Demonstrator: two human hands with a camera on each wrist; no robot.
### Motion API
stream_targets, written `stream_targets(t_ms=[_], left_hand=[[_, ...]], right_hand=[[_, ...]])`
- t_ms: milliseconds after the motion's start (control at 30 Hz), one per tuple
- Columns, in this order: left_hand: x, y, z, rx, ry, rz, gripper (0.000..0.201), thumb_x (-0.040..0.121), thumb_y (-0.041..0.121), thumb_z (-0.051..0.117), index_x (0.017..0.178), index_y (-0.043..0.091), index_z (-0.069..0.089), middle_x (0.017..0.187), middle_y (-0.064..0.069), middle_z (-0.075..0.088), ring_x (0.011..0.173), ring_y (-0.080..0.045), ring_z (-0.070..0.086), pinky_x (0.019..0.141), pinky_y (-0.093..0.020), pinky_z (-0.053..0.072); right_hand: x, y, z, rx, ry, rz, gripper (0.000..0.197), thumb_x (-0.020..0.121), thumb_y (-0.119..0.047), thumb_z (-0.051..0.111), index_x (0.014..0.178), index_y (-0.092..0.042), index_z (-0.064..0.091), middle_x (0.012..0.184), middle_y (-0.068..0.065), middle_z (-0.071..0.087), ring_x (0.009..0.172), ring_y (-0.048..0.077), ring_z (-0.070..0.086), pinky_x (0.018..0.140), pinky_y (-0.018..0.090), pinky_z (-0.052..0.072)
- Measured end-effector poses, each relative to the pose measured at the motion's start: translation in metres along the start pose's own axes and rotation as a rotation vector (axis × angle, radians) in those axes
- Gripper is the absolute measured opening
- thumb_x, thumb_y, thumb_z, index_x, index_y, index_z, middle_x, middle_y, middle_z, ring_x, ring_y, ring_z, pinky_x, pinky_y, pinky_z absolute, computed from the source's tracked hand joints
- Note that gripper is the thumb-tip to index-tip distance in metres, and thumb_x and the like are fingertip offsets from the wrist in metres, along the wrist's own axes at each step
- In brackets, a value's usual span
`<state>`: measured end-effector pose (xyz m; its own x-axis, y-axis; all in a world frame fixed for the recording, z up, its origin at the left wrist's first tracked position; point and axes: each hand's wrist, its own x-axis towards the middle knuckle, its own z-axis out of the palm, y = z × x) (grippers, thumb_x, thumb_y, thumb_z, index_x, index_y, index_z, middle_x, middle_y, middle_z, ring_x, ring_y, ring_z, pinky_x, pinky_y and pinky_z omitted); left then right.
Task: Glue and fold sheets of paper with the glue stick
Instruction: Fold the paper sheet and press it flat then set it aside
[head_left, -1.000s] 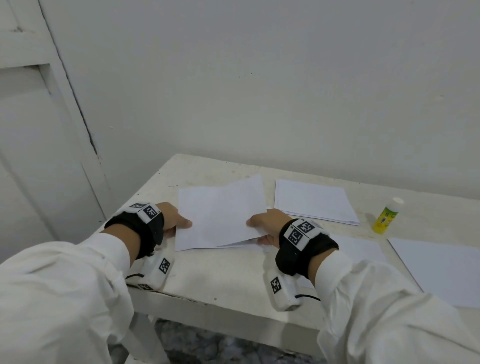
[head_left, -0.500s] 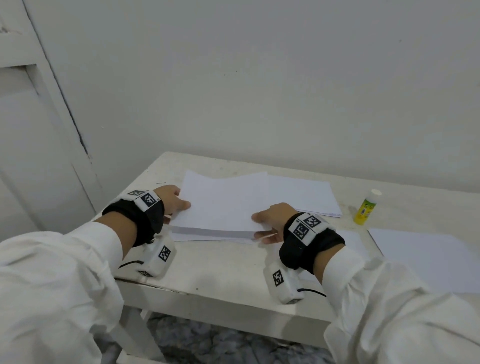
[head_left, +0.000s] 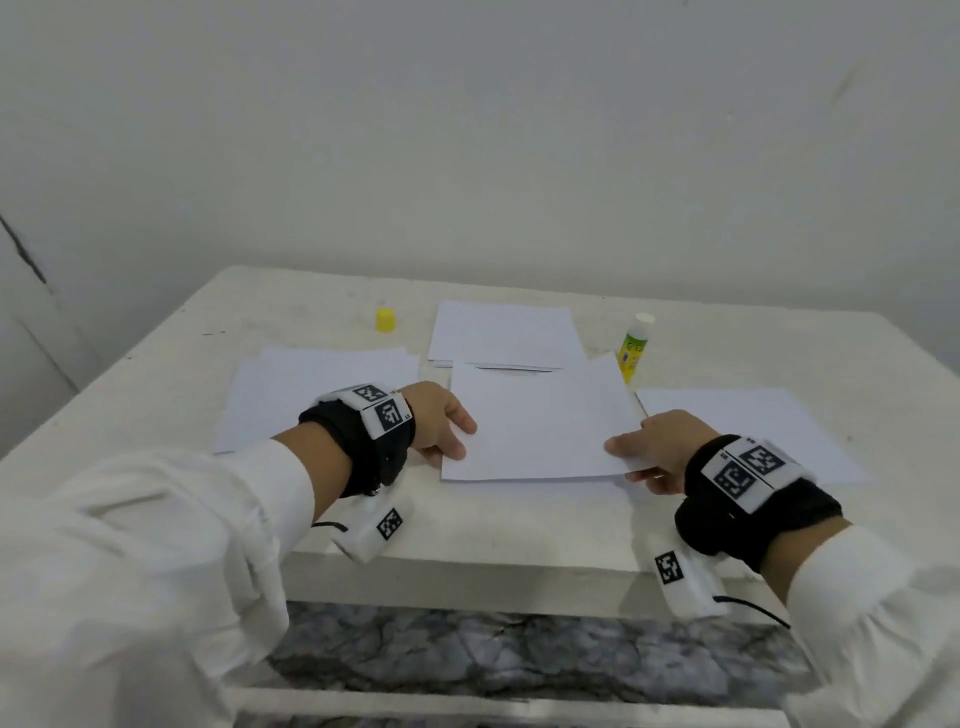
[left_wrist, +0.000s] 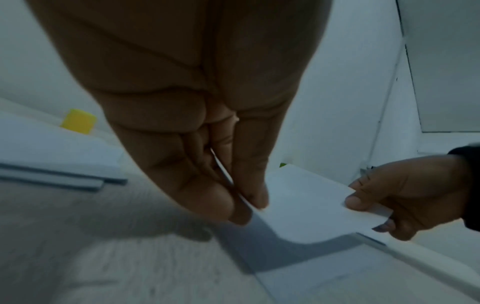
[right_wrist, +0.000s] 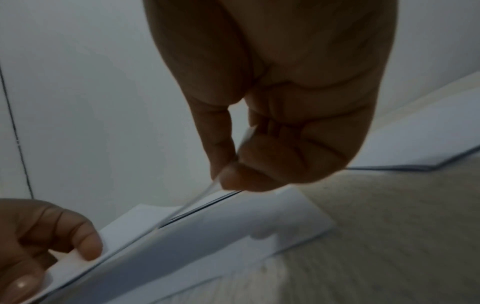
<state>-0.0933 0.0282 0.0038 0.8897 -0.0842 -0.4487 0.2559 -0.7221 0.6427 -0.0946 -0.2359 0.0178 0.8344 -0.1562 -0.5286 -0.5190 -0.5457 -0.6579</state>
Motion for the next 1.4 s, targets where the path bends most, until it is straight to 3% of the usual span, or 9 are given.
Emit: stream_targets(t_ms=[133,300,600,867,1000,1067,1133,1233,1400], left_hand=[[0.005,0.001,0.008,0.044,-0.046,-0.008,0.023,0.077,0.003,0.076,0.086,0.021,0.064,0.064,0.002,0.058,0.051,-0.011,0.059,0.061,-0.018,0.051],[0.008,0.004,0.009,0.128,-0.062,-0.008,0.022,0.077,0.006,0.078,0.081,0.021,0.062,0.066,0.001,0.058,0.053,-0.012,0.057,0.058,-0.017,0.050],[0.006,0.005,0.008,0.155,-0.089,0.000,0.021,0.079,0.007,0.075,0.081,0.023,0.062,0.064,0.004,0.058,0.056,-0.010,0.058,0.061,-0.015,0.049],[-0.001,0.007,0.010,0.191,-0.058,0.007,0.019,0.079,0.006,0.074,0.078,0.022,0.064,0.058,0.007,0.057,0.045,-0.002,0.053,0.046,-0.009,0.041],[-0.004,0.012,0.013,0.265,-0.032,0.016,0.016,0.080,0.005,0.072,0.085,0.017,0.064,0.059,0.005,0.056,0.051,-0.005,0.052,0.038,-0.007,0.037],[-0.004,0.014,0.014,0.300,-0.031,0.017,0.015,0.081,0.005,0.071,0.086,0.016,0.064,0.056,0.004,0.055,0.050,-0.007,0.051,0.037,-0.007,0.037],[-0.004,0.016,0.015,0.328,-0.024,0.015,0.014,0.082,0.005,0.070,0.087,0.016,0.064,0.054,0.005,0.054,0.049,-0.007,0.051,0.037,-0.008,0.037],[-0.004,0.016,0.017,0.339,-0.015,0.015,0.013,0.082,0.005,0.069,0.087,0.016,0.066,0.053,0.006,0.055,0.046,-0.006,0.051,0.040,-0.009,0.039],[-0.002,0.012,0.016,0.258,-0.025,-0.015,0.014,0.080,0.004,0.072,0.084,0.016,0.066,0.060,0.003,0.059,0.042,-0.003,0.053,0.041,-0.011,0.040]], right_hand=[[0.002,0.007,-0.003,0.041,-0.013,0.044,0.022,0.084,-0.007,0.069,0.086,-0.007,0.047,0.088,0.014,0.060,0.064,0.025,0.062,0.055,0.033,0.051],[0.006,0.011,-0.003,0.009,-0.015,0.051,0.030,0.083,-0.004,0.071,0.076,-0.009,0.043,0.080,0.015,0.057,0.064,0.026,0.057,0.058,0.035,0.050],[0.008,0.011,-0.002,-0.060,-0.052,0.064,0.021,0.080,-0.006,0.074,0.083,-0.005,0.053,0.087,0.014,0.056,0.068,0.027,0.056,0.062,0.035,0.052],[0.010,0.010,-0.001,-0.070,-0.052,0.056,0.021,0.079,-0.003,0.073,0.085,-0.005,0.053,0.091,0.015,0.056,0.070,0.026,0.056,0.070,0.038,0.054],[0.010,0.006,0.002,-0.136,-0.061,0.047,0.020,0.080,-0.002,0.072,0.087,-0.002,0.054,0.096,0.018,0.058,0.078,0.030,0.058,0.076,0.042,0.055],[0.009,0.003,0.001,-0.256,-0.037,0.023,0.021,0.080,-0.008,0.074,0.087,-0.002,0.055,0.086,0.015,0.060,0.073,0.027,0.059,0.066,0.036,0.056],[0.007,-0.001,-0.006,-0.422,-0.021,-0.014,0.023,0.080,-0.016,0.075,0.078,-0.006,0.054,0.071,0.008,0.059,0.060,0.019,0.055,0.047,0.024,0.042],[0.008,-0.001,-0.017,-0.491,-0.063,-0.031,0.024,0.080,-0.018,0.075,0.069,-0.009,0.055,0.062,0.004,0.060,0.049,0.014,0.051,0.042,0.021,0.034],[0.010,0.002,-0.023,-0.534,-0.094,-0.096,0.022,0.081,-0.016,0.074,0.072,-0.009,0.055,0.056,0.002,0.057,0.035,0.010,0.046,0.030,0.013,0.030]])
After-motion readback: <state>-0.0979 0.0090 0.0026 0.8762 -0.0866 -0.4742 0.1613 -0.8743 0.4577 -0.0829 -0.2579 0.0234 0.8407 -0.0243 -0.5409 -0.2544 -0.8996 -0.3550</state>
